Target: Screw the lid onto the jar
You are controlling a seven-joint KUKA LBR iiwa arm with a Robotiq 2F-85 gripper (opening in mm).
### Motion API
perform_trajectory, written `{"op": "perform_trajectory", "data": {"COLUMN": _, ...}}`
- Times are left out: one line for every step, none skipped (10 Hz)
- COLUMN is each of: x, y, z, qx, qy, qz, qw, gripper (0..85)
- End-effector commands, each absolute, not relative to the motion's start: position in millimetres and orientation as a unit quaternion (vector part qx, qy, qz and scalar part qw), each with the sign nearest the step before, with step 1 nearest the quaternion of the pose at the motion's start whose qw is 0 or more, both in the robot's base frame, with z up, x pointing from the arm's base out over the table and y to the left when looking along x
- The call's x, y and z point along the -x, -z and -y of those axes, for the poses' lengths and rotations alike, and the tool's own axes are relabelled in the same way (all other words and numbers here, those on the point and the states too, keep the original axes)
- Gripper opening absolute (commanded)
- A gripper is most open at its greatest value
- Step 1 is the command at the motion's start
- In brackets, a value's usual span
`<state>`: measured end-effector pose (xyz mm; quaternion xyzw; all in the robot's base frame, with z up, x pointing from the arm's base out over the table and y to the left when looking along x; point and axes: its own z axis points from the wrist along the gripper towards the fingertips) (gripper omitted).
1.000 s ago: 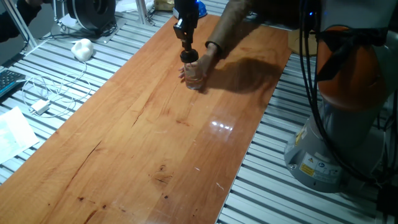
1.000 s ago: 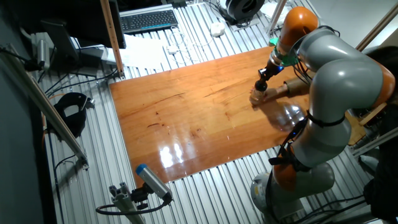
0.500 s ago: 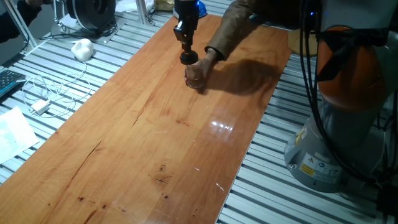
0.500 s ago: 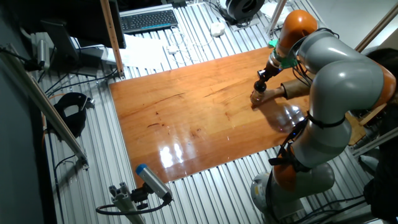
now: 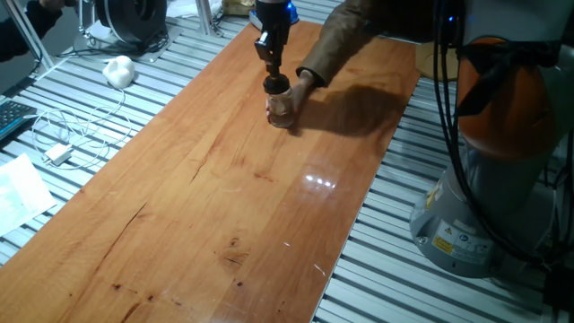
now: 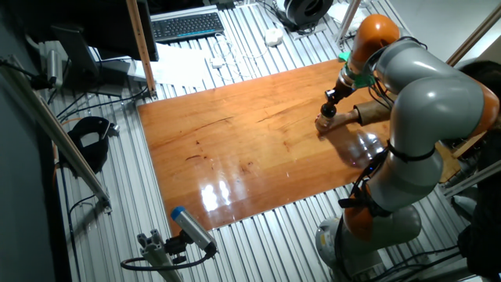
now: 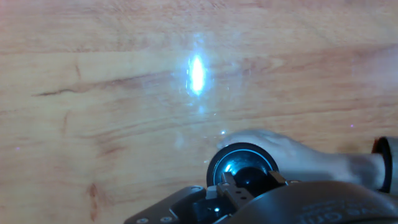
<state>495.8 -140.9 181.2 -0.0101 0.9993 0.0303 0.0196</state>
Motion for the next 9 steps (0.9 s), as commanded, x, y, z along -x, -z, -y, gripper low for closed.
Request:
{"op": "perform_trajectory", "data": {"x": -493.6, "y": -181.0, "z": 139.8, "qx": 0.009, "qy": -0.03, "qz": -0.999, "qw": 0.019, "gripper": 0.0}}
{"op": "perform_trajectory", "data": {"x": -491.4, "y": -180.8, "z": 140.4, "qx": 0.014, "qy": -0.024, "qz": -0.999, "qw": 0.018, "gripper": 0.0}}
{"op": "perform_trajectory", "data": {"x": -490.0, "y": -180.3, "z": 141.6, "qx": 0.017, "qy": -0.021, "qz": -0.999, "qw": 0.018, "gripper": 0.0}}
{"op": "perform_trajectory", "data": {"x": -488.7, "y": -179.7, "z": 143.5, "qx": 0.018, "qy": -0.021, "qz": -0.999, "qw": 0.019, "gripper": 0.0}}
{"op": "perform_trajectory", "data": {"x": -488.3, "y": -179.7, "z": 144.3, "qx": 0.018, "qy": -0.022, "qz": -0.999, "qw": 0.02, "gripper": 0.0}}
{"op": "perform_trajectory", "data": {"x": -488.6, "y": -179.6, "z": 144.3, "qx": 0.018, "qy": -0.02, "qz": -0.999, "qw": 0.024, "gripper": 0.0}}
{"op": "perform_trajectory", "data": {"x": -488.9, "y": -178.8, "z": 144.1, "qx": 0.017, "qy": -0.019, "qz": -0.999, "qw": 0.027, "gripper": 0.0}}
{"op": "perform_trajectory", "data": {"x": -489.1, "y": -178.4, "z": 144.2, "qx": 0.016, "qy": -0.016, "qz": -0.999, "qw": 0.03, "gripper": 0.0}}
{"op": "perform_trajectory", "data": {"x": -489.2, "y": -178.4, "z": 144.4, "qx": 0.011, "qy": -0.012, "qz": -0.999, "qw": 0.034, "gripper": 0.0}}
